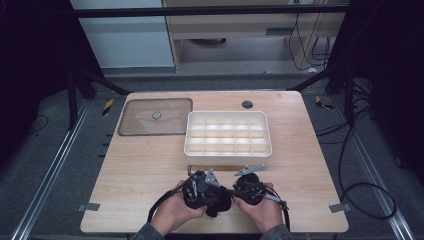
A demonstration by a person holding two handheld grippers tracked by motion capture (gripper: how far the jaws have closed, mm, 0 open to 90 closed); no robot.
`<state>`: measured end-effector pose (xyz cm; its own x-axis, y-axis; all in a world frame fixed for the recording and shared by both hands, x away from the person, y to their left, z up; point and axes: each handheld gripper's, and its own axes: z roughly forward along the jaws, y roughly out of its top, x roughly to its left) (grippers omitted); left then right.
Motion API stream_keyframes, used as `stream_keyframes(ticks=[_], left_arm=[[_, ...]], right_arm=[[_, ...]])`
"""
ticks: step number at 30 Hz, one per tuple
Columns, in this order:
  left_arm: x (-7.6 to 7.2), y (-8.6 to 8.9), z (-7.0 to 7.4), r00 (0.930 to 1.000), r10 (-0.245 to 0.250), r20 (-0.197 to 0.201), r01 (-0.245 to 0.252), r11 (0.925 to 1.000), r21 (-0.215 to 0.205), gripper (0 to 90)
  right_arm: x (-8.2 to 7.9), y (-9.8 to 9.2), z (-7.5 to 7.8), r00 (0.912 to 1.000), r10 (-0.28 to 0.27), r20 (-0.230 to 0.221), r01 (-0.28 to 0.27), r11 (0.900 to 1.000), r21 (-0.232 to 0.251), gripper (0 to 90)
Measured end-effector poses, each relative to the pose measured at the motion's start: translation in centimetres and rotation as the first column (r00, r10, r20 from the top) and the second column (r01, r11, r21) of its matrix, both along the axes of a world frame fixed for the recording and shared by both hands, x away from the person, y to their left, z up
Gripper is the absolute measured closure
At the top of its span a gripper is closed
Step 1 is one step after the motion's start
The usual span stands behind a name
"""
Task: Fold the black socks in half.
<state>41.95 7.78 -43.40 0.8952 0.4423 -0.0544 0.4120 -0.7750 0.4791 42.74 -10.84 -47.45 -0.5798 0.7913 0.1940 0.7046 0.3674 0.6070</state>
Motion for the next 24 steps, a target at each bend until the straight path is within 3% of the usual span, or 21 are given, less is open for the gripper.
stream_keyframes(ticks=[24], left_arm=[[-0.1, -3.3, -1.0, 0.9998, -0.017, -0.013, 0.017, 0.9997, -0.016, 79.2]], right_arm=[[0.3, -3.5, 0.3, 0.997, -0.077, -0.007, 0.077, 0.997, 0.012, 64.6]])
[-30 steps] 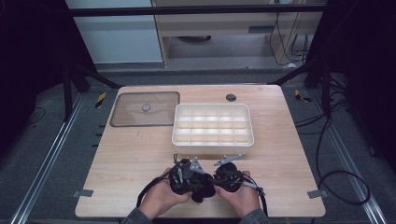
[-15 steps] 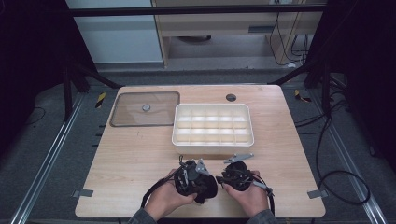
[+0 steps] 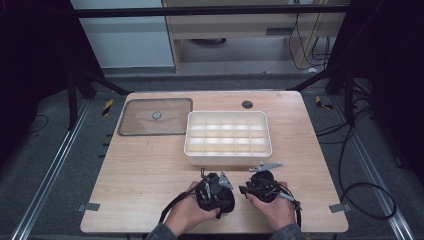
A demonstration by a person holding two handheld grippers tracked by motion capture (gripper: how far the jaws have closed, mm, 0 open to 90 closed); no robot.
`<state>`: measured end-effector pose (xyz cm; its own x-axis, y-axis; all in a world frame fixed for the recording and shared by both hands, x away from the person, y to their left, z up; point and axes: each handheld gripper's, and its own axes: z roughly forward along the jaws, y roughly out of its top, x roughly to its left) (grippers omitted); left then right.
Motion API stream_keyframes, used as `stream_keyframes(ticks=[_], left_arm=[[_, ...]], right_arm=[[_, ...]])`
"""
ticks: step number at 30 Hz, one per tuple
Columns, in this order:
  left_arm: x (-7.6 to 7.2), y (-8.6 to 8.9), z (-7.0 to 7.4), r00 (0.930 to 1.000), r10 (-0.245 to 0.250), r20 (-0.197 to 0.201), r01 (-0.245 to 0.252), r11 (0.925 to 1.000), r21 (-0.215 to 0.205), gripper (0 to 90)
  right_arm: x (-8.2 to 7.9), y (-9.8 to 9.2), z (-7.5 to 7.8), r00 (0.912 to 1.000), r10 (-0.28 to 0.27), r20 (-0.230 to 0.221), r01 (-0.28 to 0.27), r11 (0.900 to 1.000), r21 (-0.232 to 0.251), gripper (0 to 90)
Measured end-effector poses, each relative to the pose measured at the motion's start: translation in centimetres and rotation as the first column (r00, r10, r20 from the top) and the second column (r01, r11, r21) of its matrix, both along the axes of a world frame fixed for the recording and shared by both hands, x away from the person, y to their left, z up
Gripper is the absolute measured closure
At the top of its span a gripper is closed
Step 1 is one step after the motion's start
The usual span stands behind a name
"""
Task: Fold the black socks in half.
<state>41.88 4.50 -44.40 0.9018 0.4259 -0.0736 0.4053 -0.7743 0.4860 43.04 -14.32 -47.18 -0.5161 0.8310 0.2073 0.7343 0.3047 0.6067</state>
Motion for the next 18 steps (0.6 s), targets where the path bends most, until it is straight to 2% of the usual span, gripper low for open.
stream_keyframes(ticks=[11, 18], left_arm=[[0.4, -1.0, -0.2, 1.0, 0.005, -0.009, -0.005, 0.9999, 0.011, 79.3], [0.1, -1.9, -0.4, 0.9999, -0.016, 0.003, 0.016, 0.9991, 0.038, 79.4]], right_arm=[[0.0, -0.5, 0.0, 0.9999, -0.013, -0.002, 0.013, 1.0, 0.006, 63.8], [0.1, -0.6, 0.1, 0.9999, -0.014, -0.004, 0.014, 1.0, 0.01, 63.2]])
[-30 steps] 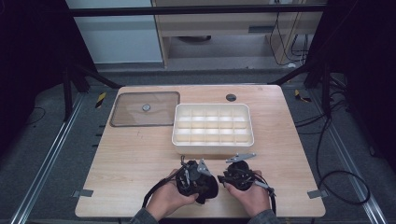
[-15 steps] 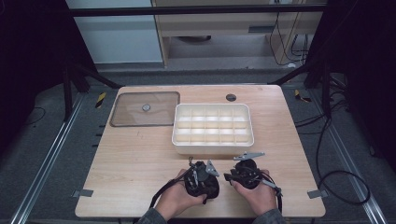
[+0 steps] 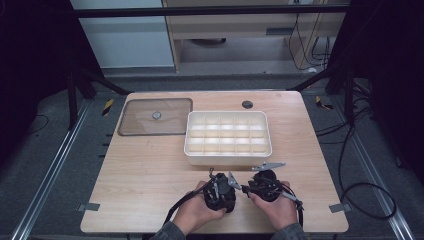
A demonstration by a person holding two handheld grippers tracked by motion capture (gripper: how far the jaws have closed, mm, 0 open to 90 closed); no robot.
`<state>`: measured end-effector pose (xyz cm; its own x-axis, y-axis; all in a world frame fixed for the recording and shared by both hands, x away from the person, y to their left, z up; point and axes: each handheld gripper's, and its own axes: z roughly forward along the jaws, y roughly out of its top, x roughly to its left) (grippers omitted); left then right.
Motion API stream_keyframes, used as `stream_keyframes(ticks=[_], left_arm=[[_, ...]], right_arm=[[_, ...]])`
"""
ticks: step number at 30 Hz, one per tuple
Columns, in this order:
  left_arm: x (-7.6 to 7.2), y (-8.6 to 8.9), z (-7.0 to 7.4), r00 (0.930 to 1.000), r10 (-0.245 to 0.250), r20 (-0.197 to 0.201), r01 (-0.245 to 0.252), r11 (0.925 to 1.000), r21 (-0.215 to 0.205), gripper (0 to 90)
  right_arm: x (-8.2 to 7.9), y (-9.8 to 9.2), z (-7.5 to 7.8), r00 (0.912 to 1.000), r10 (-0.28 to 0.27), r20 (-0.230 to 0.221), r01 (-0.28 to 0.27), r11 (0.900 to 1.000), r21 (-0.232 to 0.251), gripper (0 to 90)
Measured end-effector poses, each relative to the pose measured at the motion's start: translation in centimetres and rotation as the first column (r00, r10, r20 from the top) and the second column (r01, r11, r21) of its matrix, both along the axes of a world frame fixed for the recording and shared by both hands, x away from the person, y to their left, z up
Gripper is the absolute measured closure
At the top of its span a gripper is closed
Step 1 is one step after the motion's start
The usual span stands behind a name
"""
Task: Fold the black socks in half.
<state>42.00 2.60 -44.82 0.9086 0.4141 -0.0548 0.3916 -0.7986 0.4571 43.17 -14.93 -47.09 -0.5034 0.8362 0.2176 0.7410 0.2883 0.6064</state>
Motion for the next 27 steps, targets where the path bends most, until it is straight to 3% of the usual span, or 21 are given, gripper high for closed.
stream_keyframes(ticks=[13, 27], left_arm=[[0.1, 0.0, 0.0, 1.0, 0.008, -0.005, -0.008, 0.9999, -0.015, 77.4], [-0.6, 0.1, 1.3, 1.0, 0.01, 0.001, -0.01, 0.9988, -0.049, 61.9]], right_arm=[[0.0, -0.5, 0.1, 1.0, -0.008, 0.005, 0.008, 1.0, -0.001, 61.8], [0.2, -0.9, 0.8, 0.9996, -0.02, 0.019, 0.02, 1.0, 0.0, 58.0]])
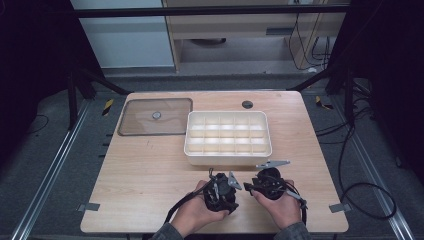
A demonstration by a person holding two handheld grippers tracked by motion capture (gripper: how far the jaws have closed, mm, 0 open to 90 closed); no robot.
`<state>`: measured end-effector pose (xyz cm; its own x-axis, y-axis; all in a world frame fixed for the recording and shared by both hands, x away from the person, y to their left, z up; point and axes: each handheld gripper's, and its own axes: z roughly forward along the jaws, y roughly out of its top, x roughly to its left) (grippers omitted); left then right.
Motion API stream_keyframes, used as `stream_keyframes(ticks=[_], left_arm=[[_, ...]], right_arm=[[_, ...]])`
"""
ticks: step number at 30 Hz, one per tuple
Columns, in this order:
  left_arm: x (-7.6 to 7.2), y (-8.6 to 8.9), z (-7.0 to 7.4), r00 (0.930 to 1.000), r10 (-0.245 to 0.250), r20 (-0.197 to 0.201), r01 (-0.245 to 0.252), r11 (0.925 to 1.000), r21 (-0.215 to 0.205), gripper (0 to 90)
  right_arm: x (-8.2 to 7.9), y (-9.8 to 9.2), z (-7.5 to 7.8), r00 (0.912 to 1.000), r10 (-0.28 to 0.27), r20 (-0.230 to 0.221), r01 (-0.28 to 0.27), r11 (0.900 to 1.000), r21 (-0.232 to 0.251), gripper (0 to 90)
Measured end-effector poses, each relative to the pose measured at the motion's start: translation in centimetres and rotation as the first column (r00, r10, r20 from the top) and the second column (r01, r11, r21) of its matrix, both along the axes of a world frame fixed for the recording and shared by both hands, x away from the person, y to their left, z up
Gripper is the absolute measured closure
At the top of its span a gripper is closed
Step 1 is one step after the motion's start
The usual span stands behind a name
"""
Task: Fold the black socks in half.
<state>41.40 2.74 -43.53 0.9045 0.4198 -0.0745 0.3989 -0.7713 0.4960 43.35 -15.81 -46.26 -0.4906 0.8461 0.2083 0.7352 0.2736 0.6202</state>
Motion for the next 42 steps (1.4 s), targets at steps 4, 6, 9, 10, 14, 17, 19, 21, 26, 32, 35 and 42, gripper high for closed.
stream_keyframes(ticks=[4, 6, 9, 10, 14, 17, 19, 21, 26, 32, 35, 42], left_arm=[[0.0, 0.0, 0.4, 1.0, 0.003, 0.005, -0.003, 1.0, -0.006, 59.0], [0.1, 0.0, 0.5, 1.0, 0.002, -0.002, -0.002, 1.0, -0.01, 58.6], [0.2, -0.1, 0.6, 1.0, 0.004, -0.007, -0.004, 1.0, -0.005, 58.1], [0.3, 0.0, 0.4, 0.9999, 0.006, -0.014, -0.006, 1.0, -0.004, 58.2], [0.6, 0.0, -0.3, 0.9987, 0.011, -0.05, -0.011, 0.9998, -0.016, 58.1], [0.5, -0.1, -0.2, 0.9989, 0.003, -0.046, -0.004, 0.9997, -0.023, 57.7], [0.5, -0.1, -0.2, 0.9989, 0.0, -0.046, -0.001, 0.9997, -0.026, 57.2], [0.6, -0.1, -0.2, 0.9987, 0.007, -0.05, -0.009, 0.9995, -0.03, 56.5], [0.6, -0.1, 0.0, 0.9989, 0.011, -0.046, -0.012, 0.9993, -0.035, 53.1], [0.8, 0.0, 0.2, 0.9991, 0.02, -0.037, -0.021, 0.9987, -0.045, 48.1], [0.8, 0.1, 0.3, 0.999, 0.024, -0.038, -0.025, 0.9986, -0.047, 48.1], [1.0, 0.5, 0.5, 0.9987, 0.039, -0.033, -0.041, 0.9974, -0.059, 47.9]], right_arm=[[0.1, 0.0, 0.3, 1.0, -0.003, 0.002, 0.003, 1.0, 0.001, 57.2], [0.1, -0.1, 0.4, 1.0, -0.004, 0.006, 0.004, 1.0, -0.002, 56.3], [0.2, -0.1, 0.6, 0.9999, -0.004, 0.009, 0.004, 1.0, 0.0, 55.6], [0.2, -0.1, 0.7, 0.9999, -0.005, 0.01, 0.005, 1.0, 0.0, 55.4], [0.2, 0.0, 0.8, 1.0, -0.006, 0.006, 0.006, 1.0, 0.002, 54.9], [0.2, -0.1, 0.8, 0.9999, -0.009, 0.005, 0.009, 1.0, 0.002, 54.5], [0.2, -0.1, 0.8, 0.9999, -0.011, 0.004, 0.011, 1.0, 0.001, 54.4], [0.2, 0.0, 0.8, 0.9999, -0.011, 0.0, 0.011, 1.0, 0.007, 54.2], [0.2, 0.1, 0.9, 0.9999, -0.011, 0.001, 0.011, 1.0, 0.0, 52.7], [0.4, 0.0, 1.2, 0.9999, -0.012, 0.005, 0.012, 1.0, -0.004, 51.1], [0.4, -0.1, 1.4, 0.9999, -0.014, 0.008, 0.014, 1.0, -0.003, 50.8], [0.4, -0.2, 1.3, 0.9998, -0.018, 0.008, 0.018, 1.0, -0.001, 50.4]])
